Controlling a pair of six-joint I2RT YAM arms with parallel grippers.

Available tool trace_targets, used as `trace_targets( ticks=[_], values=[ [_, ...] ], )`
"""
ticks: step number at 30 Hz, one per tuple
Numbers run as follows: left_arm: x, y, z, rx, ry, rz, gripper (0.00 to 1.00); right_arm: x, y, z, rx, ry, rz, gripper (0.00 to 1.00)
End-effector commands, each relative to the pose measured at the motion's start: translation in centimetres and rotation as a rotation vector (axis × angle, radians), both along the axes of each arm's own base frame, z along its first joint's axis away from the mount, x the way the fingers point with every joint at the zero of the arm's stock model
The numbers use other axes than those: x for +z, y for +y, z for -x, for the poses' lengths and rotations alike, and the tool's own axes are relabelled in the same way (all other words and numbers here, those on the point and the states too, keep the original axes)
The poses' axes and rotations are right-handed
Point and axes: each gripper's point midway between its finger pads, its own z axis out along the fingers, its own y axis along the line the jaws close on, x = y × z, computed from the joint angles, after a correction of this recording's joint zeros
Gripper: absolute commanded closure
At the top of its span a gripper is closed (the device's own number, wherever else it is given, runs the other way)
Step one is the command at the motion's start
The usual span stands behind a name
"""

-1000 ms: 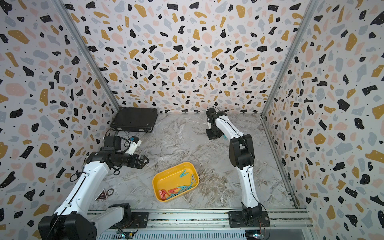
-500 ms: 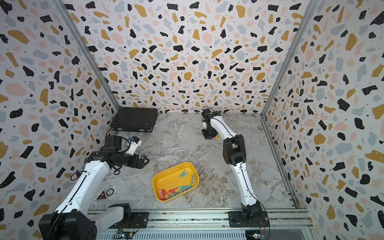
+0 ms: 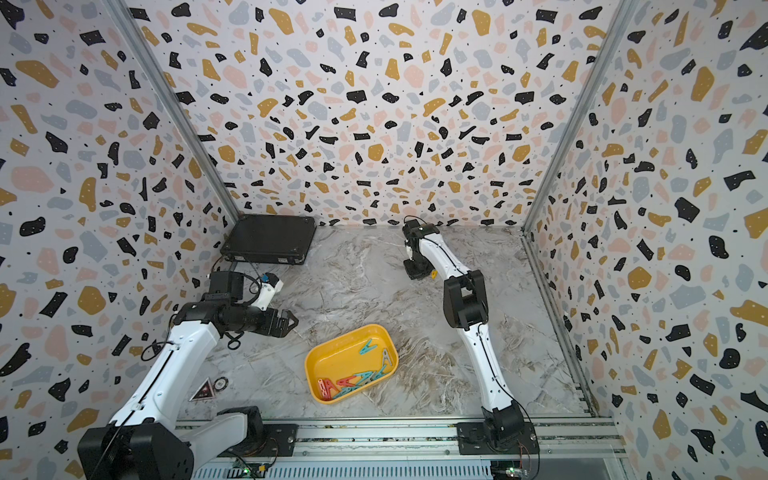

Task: Take the clothespins out of the storage box
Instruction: Place the clothespin at the center of the board, then pick up the clothespin from the storage box.

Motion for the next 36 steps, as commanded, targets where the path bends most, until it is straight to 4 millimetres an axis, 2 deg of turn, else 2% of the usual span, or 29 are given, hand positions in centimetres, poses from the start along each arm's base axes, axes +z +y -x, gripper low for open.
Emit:
trace_targets(
  ticks=[1,7,18,23,25,29,30,32,36],
  values=[
    [0.0,0.1,-0.1,-0.005,-0.003,0.0,0.0,0.4,0.0,0.6,-0.023,0.024,-0.009,0.88],
    [0.0,0.1,-0.1,-0.007,-0.003,0.001,0.0,2.8,0.3,1.0,-0.016,-0.006,-0.023,0.78],
    [0.0,0.0,0.0,-0.008,-0.004,0.004,0.0,8.1,0.7,1.9,0.004,-0.079,-0.058,0.72],
    [0.1,0.0,0.0,-0.007,-0.007,0.001,0.0,11.7,0.9,3.3,0.019,-0.116,-0.086,0.71],
    [0.1,0.1,0.0,-0.007,-0.007,0.001,0.0,13.3,1.3,4.6,0.036,-0.126,-0.111,0.71],
    [0.1,-0.1,0.1,-0.013,-0.005,0.007,0.0,15.5,2.8,8.6,0.121,-0.138,-0.146,0.72],
    [0.1,-0.1,0.1,-0.014,-0.004,0.009,0.0,16.4,3.5,10.0,0.156,-0.156,-0.173,0.71],
    [0.1,-0.2,0.1,-0.016,-0.004,0.01,0.0,16.9,4.6,13.0,0.22,-0.156,-0.217,0.71],
    [0.1,-0.2,0.1,-0.017,-0.004,0.012,0.0,17.0,6.3,19.4,0.364,-0.145,-0.273,0.71]
  ],
)
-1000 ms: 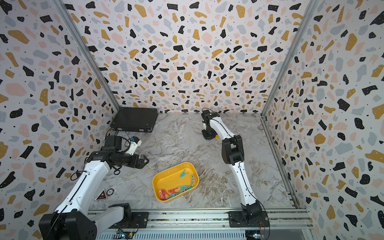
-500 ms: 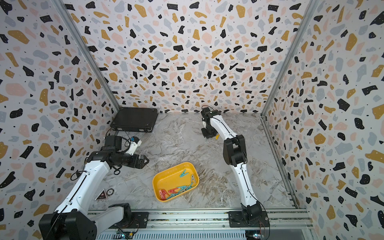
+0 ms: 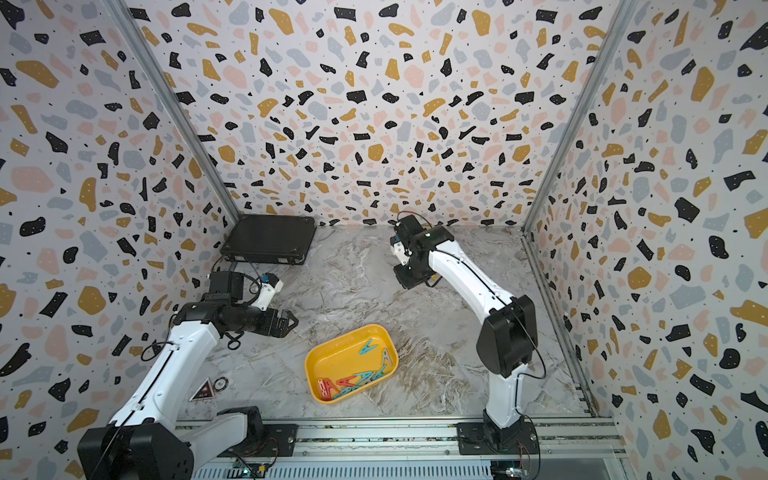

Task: Take the clothespins out of the storage box
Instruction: Pick up the clothespin from the storage box.

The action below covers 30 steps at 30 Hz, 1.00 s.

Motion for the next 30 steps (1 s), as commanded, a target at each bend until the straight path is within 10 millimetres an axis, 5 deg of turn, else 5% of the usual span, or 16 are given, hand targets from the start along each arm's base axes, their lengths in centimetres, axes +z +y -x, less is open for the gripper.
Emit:
trace_targets(
  ticks=[1,7,13,20,30],
  values=[
    [0.0,-0.1,0.1,-0.014,-0.002,0.011,0.0,0.6,1.9,4.4,0.141,-0.015,-0.066,0.71],
    [-0.2,-0.1,0.0,-0.014,0.007,0.009,0.0,-2.7,3.1,11.3,0.357,0.025,0.005,0.72],
    [-0.2,-0.1,0.0,-0.012,0.007,0.007,0.0,-4.9,5.7,15.3,0.567,0.029,0.034,0.72],
    [-0.3,0.0,0.0,-0.011,0.009,0.004,0.0,-7.7,8.7,16.4,0.706,0.02,0.048,0.72],
    [-0.2,0.1,-0.1,-0.007,0.006,0.001,0.0,-10.2,10.7,14.3,0.77,-0.048,0.091,0.73]
  ],
)
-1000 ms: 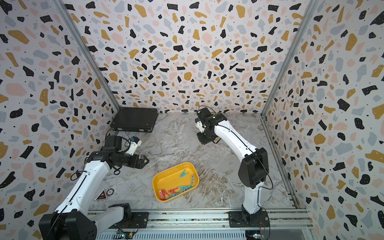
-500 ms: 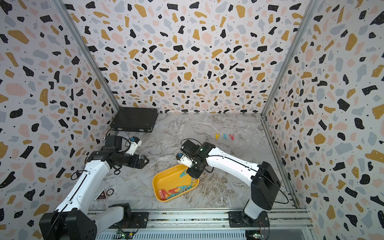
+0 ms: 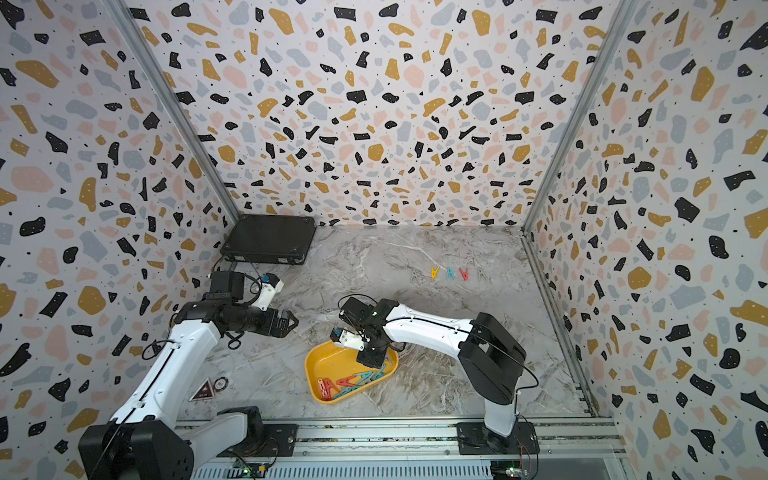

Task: Take the clothespins out of the storage box
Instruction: Pick up the clothespin from the storage box.

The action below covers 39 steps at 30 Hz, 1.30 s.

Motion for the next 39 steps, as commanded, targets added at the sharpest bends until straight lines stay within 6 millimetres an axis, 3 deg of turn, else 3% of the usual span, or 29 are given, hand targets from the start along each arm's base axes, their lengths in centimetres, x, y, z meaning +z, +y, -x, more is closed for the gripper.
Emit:
trace_targets(
  ticks=[1,18,39],
  values=[
    [0.0,0.1,0.0,-0.006,-0.003,0.0,0.0,1.2,1.3,-1.6,0.036,-0.086,-0.042,0.73],
    [0.0,0.1,0.0,-0.005,-0.005,-0.002,0.0,-1.8,1.4,-4.6,0.011,-0.111,-0.016,0.71],
    [0.2,0.2,0.0,-0.003,-0.011,-0.005,0.0,-4.9,0.9,-3.9,0.014,-0.046,0.025,0.71]
  ],
)
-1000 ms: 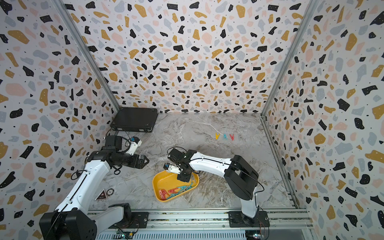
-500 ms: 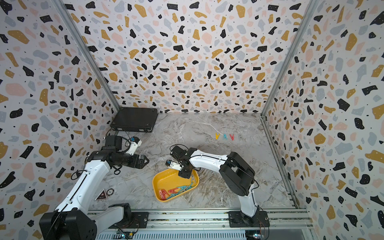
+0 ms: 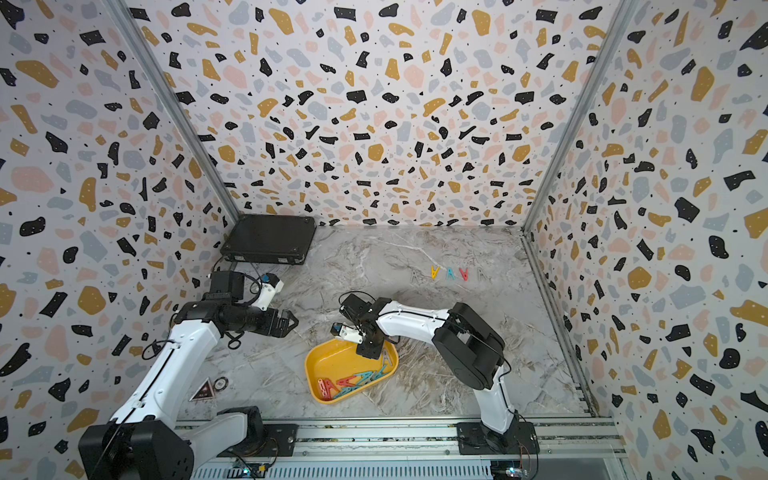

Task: Take the clothespins out of the storage box
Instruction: Pick up the clothespin from the storage box.

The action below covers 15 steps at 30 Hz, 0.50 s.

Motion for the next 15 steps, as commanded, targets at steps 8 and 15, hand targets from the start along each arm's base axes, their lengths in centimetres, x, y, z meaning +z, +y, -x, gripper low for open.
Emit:
trace_targets(
  ticks=[8,15],
  values=[
    [0.2,0.2,0.0,-0.003,-0.013,-0.006,0.0,-0.6,-0.2,1.3,-0.009,0.069,-0.007,0.78],
    [0.2,0.2,0.0,-0.001,-0.013,-0.007,0.0,0.8,-0.2,1.8,-0.017,0.071,-0.048,0.93]
  ],
)
